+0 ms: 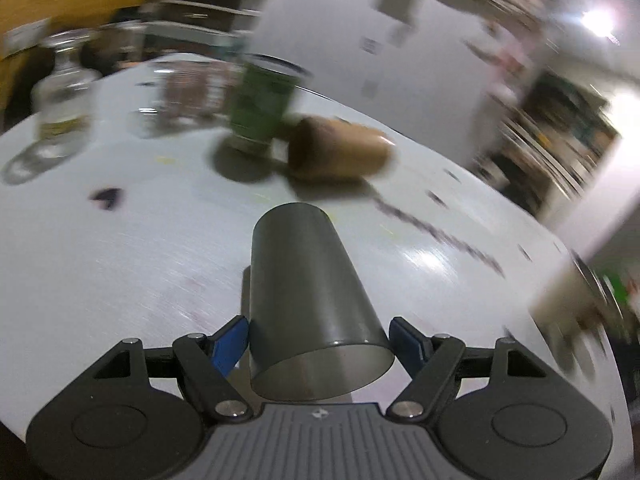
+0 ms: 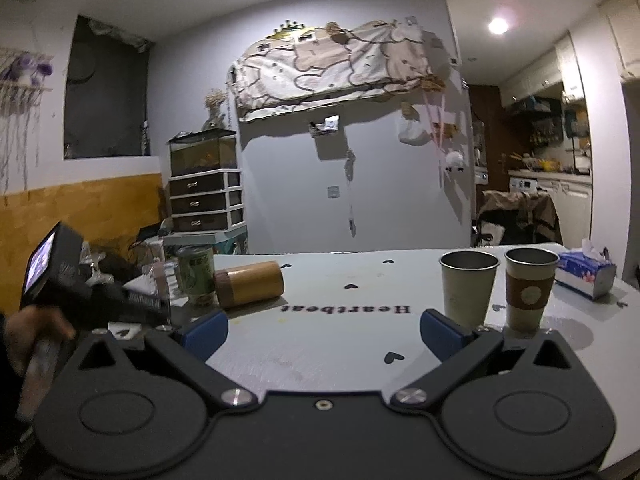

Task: Flip cup upright
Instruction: 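Lift the grey cup off the table with the left tool, then close the right tool on the grey cup while the left tool opens and releases it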

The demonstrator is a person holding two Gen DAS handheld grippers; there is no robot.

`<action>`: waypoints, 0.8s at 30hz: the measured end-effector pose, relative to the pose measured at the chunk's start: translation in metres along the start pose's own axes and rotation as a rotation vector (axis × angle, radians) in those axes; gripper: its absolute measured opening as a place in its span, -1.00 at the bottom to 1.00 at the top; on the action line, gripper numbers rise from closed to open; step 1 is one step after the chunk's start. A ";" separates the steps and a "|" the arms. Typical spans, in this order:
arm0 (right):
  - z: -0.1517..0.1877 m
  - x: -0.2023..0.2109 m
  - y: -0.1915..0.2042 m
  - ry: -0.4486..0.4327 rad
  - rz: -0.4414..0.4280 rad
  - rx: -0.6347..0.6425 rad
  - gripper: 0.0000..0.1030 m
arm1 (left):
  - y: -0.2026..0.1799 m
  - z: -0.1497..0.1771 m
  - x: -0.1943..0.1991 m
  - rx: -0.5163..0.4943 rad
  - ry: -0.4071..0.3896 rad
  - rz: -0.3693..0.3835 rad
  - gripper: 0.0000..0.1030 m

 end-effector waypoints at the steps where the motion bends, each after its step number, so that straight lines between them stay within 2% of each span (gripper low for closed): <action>1: -0.001 -0.001 -0.002 0.000 0.004 -0.007 1.00 | -0.009 0.005 0.001 -0.029 0.012 0.026 0.50; 7: -0.006 -0.012 -0.020 0.033 0.027 -0.070 1.00 | -0.063 0.046 0.016 -0.208 0.103 0.203 0.50; 10: -0.005 -0.027 -0.028 0.081 0.022 -0.127 1.00 | -0.083 0.065 0.024 -0.318 0.108 0.255 0.50; 14: 0.007 -0.058 -0.035 0.192 -0.015 -0.201 1.00 | -0.097 0.077 0.029 -0.401 0.091 0.260 0.52; 18: 0.023 -0.098 -0.026 0.303 -0.046 -0.241 1.00 | -0.096 0.077 0.026 -0.403 0.096 0.253 0.60; 20: 0.029 -0.116 -0.015 0.350 -0.079 -0.236 1.00 | -0.091 0.077 0.025 -0.396 0.095 0.243 0.67; 24: 0.043 -0.148 0.011 0.446 -0.131 -0.205 1.00 | -0.082 0.074 0.026 -0.393 0.095 0.236 0.67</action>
Point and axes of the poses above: each gripper's, at about its wrist camera, not at the fingertips, and x roughly against the way its jaws point, y to its left, z to its underside, the point moved 6 cm from there along -x, roughly the way its jaws point, and after that the axes turned 9 degrees about -y, right-handed, at the moved point
